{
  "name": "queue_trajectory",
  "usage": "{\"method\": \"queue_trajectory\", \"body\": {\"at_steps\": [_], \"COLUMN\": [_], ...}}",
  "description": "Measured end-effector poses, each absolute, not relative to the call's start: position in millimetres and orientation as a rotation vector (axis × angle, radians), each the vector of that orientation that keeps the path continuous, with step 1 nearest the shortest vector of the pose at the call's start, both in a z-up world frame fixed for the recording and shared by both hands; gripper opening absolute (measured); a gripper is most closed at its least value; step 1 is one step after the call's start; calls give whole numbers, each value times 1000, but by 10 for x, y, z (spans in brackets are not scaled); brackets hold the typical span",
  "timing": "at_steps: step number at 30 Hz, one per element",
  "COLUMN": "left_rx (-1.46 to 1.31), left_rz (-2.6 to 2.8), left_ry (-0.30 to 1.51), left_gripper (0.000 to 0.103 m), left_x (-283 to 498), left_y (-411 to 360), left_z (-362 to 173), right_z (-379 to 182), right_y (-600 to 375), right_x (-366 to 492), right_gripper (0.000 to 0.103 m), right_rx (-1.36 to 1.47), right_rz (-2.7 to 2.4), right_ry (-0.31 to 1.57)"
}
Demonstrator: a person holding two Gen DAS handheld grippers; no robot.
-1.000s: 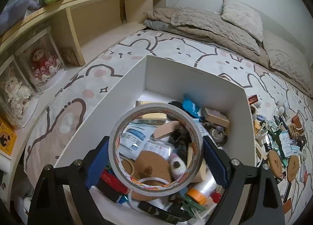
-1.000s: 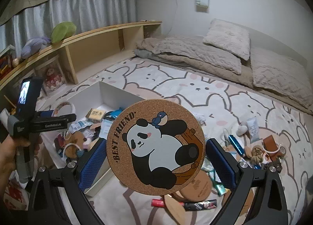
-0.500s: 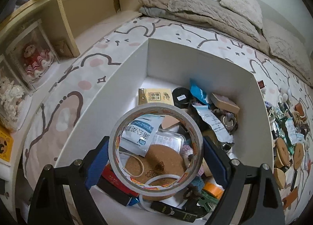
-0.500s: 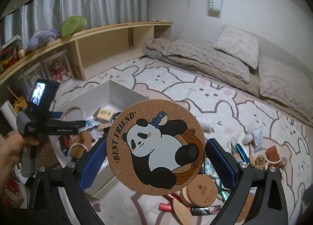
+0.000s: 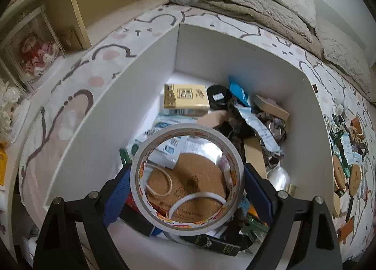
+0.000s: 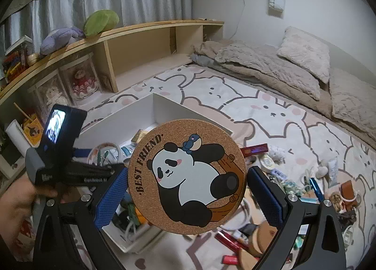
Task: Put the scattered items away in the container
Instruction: 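Lower the tape roll into the box and open the left gripper, then lower the panda coaster into the box and open the right gripper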
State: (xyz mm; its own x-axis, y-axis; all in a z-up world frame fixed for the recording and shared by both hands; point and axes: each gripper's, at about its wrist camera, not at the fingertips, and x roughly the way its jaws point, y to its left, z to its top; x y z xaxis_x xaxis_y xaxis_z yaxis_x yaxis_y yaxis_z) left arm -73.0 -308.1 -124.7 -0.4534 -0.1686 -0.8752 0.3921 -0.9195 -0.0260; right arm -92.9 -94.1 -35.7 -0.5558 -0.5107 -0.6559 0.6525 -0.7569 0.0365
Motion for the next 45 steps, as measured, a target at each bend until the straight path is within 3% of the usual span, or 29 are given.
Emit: {"method": "queue_trajectory", "body": {"at_steps": [8,12,24,36,45], "left_rx": [1461,1442,1363,1299,1237], "left_rz": [-2430,-2459,-2558,-2660,-2727], "left_ry": [296,319,312,287,303], "left_gripper": [92,98,98,98,98], "left_x": [-721,-691,-444,-317,-258], "left_y": [-2977,-2943,-2901,-2746,-2673], "left_z": [-1270,-1218,-1107,-973,-781], "right_z": [-370,-425,-650,-947,-1118], "right_y": [-1152,-1226,-1384,-1796,-1852], "right_x": [-1040,-1088,-1336,-1606,-1783], "right_gripper": [99,99,99,99,99], "right_rx": [912,933,1028,1101,1155], "right_rz": [-2276,-2276,-2276,-2288,-2274], "right_ry": [202,178,127,332,322]}}
